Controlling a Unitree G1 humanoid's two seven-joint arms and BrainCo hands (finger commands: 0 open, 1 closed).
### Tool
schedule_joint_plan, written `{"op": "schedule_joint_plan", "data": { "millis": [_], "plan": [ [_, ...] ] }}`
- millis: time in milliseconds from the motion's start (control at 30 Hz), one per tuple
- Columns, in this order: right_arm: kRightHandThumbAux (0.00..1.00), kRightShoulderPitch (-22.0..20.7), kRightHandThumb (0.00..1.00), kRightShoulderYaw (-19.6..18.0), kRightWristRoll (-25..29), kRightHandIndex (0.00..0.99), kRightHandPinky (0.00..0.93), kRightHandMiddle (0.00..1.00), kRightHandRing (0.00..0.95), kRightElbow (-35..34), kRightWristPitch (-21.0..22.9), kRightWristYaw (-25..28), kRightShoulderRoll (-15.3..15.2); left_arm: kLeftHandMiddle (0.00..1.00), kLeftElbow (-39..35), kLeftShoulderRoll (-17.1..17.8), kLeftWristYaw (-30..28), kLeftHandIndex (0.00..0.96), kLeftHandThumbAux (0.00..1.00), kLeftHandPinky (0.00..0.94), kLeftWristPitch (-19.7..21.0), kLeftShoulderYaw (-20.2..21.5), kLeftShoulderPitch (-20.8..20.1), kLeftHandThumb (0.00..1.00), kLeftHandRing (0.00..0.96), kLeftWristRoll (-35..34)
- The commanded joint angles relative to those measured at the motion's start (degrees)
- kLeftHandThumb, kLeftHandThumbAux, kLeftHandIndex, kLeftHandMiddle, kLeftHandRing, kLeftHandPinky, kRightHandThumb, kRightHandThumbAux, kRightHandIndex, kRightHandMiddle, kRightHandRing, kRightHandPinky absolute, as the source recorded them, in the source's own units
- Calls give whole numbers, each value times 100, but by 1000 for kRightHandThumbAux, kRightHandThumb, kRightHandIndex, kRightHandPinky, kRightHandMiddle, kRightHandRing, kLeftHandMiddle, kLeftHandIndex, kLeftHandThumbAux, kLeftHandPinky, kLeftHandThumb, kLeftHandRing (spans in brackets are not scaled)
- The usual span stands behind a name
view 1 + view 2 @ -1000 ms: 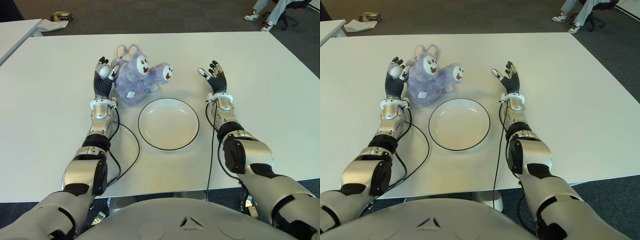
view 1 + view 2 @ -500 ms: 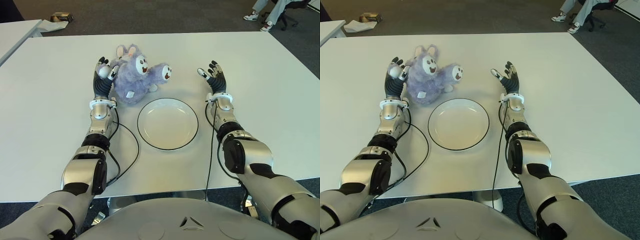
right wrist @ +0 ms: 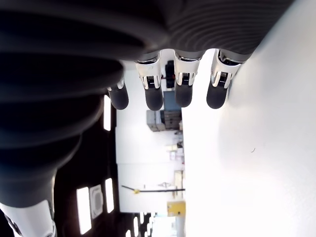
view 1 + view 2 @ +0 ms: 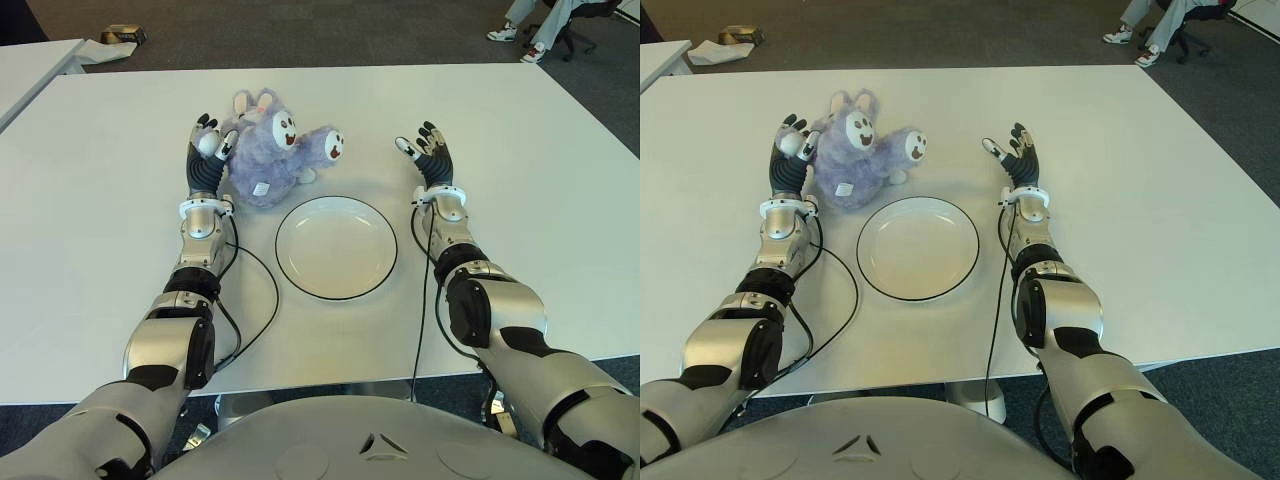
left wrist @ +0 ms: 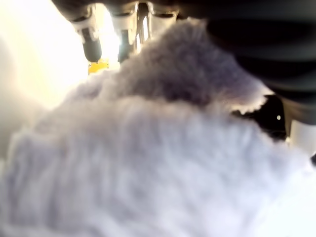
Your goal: Put the doll into the plate.
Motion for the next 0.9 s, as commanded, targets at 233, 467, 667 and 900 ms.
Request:
{"op": "schedule_joint_plan", "data": {
  "millis": [233,467,667,900],
  "plan": [
    [678,502,56,32,-24,6,11,26,17,313,257,20,80,104,404,-206,108,0,481,53,76,-94,717,0,86,149],
    [692,512,56,-7,25,9,28,31,24,315,263,53,85,115,357,-241,152,0,487,50,115,-86,737,0,95,137],
    [694,507,55,-40,51,11,28,35,28,315,268,77,90,112,336,-262,147,0,493,27,126,-71,741,0,88,108],
    [689,504,61,-64,54,14,26,35,27,316,269,94,87,111,329,-272,175,0,494,41,117,-76,748,0,90,130]
  ]
}}
